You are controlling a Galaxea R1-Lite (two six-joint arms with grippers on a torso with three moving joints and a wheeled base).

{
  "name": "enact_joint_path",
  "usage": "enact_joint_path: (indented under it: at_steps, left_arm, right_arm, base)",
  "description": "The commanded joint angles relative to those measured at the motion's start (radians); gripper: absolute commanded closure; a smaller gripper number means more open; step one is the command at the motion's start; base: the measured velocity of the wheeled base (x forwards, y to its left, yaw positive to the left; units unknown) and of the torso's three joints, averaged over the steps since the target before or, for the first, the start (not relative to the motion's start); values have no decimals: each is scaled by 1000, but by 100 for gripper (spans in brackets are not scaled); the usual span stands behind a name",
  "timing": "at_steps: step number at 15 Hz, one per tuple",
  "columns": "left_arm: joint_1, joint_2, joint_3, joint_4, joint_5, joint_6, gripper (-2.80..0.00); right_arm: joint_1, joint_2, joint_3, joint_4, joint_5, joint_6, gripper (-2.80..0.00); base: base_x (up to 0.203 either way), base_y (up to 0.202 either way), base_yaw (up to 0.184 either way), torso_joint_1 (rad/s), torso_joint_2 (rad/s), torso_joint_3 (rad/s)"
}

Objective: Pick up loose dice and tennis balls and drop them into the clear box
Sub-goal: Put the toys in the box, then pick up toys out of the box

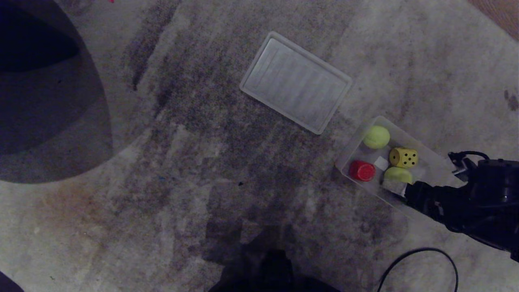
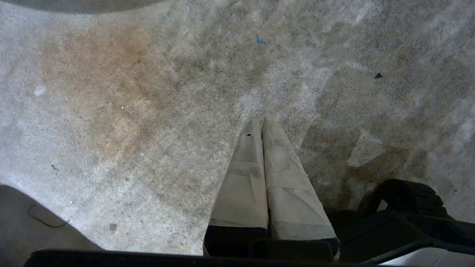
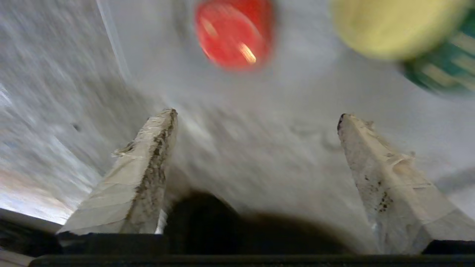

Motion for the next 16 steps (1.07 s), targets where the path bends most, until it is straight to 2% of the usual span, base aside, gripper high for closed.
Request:
enact_joint_path:
  at_steps: [1, 6, 8, 11, 14, 16]
  left_arm:
    - [0, 0, 2, 0, 1, -1, 0]
    - [0, 0, 2, 0, 1, -1, 0]
    - [0, 0, 2, 0, 1, -1, 0]
    - [0, 0, 2, 0, 1, 0, 0]
    - [0, 0, 2, 0, 1, -1, 0]
    - [0, 0, 2, 0, 1, -1, 0]
  right_arm:
    - [-36, -238, 62, 87, 1, -9, 0]
    - [-78, -747, 156, 529, -9, -144, 0]
    - [-96, -980, 175, 771, -47, -196, 0]
    - [-107, -1314, 189, 1033, -92, -257, 0]
    - [-96, -1559, 199, 1152, -133, -318, 0]
    - [-87, -1629, 244, 1132, -147, -425, 0]
  base:
    - [0, 0, 0, 0, 0, 0]
    - [0, 0, 0, 0, 0, 0]
    - [0, 0, 0, 0, 0, 0]
    - [0, 0, 0, 0, 0, 0]
    - [0, 0, 0, 0, 0, 0]
    - [0, 0, 0, 0, 0, 0]
